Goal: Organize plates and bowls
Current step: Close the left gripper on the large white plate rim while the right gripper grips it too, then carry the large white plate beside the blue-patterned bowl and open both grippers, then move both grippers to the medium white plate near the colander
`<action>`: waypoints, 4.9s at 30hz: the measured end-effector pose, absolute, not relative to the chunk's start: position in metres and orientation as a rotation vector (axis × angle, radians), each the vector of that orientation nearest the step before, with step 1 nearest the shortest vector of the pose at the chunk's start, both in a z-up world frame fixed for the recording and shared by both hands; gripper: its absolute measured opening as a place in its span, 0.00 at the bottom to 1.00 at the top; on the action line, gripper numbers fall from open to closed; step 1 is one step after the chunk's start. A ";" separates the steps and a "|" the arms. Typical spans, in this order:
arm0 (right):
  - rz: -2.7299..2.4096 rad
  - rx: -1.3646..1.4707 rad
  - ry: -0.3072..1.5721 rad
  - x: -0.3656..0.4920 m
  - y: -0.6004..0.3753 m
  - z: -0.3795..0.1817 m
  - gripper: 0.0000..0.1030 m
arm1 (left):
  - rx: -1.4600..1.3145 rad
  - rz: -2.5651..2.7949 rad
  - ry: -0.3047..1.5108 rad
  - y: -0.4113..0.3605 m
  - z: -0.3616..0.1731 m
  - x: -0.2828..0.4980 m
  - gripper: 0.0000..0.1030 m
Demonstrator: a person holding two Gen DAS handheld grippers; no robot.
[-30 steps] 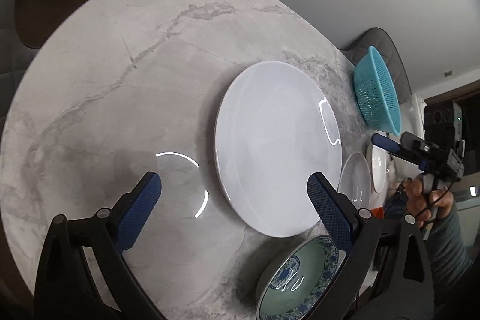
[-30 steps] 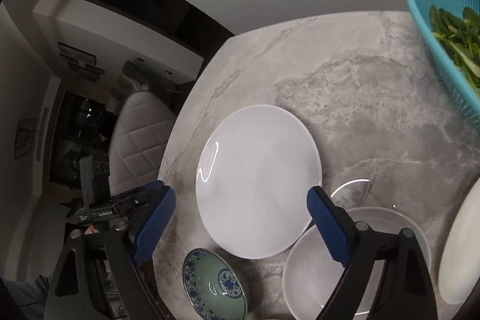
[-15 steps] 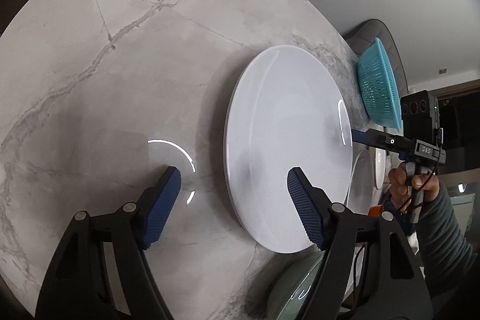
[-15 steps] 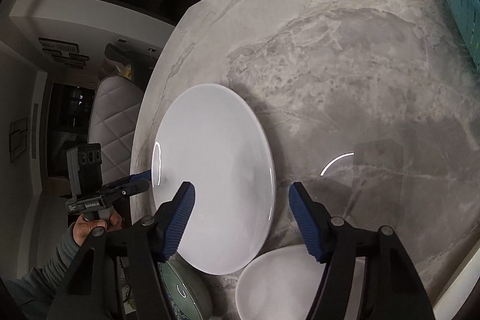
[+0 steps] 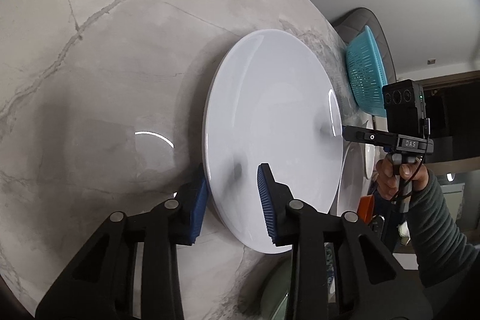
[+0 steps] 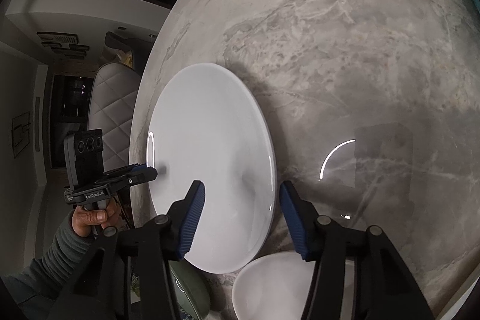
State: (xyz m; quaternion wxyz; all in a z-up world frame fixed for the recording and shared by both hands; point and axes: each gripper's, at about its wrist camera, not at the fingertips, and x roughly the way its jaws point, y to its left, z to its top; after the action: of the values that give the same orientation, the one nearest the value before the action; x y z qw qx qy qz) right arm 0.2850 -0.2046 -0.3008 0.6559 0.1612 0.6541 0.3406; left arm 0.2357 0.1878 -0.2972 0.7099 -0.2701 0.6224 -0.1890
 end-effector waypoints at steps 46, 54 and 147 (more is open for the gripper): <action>0.738 0.292 1.268 0.090 -0.188 -0.164 0.15 | -0.605 -0.315 1.235 0.219 -0.135 -0.001 0.14; 0.702 0.322 1.299 -0.020 -0.188 -0.198 0.14 | -0.637 -0.300 1.327 0.217 -0.175 -0.124 0.15; 0.574 0.550 1.127 0.124 -0.367 -0.209 0.82 | -0.075 -0.383 1.272 0.009 -0.197 0.195 0.93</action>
State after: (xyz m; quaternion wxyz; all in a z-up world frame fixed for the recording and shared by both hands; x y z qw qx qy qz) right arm 0.1238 -0.3671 -0.2086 0.7716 0.2535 0.5199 0.2647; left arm 0.1948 0.0091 -0.1973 0.7866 -0.0349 0.5903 -0.1778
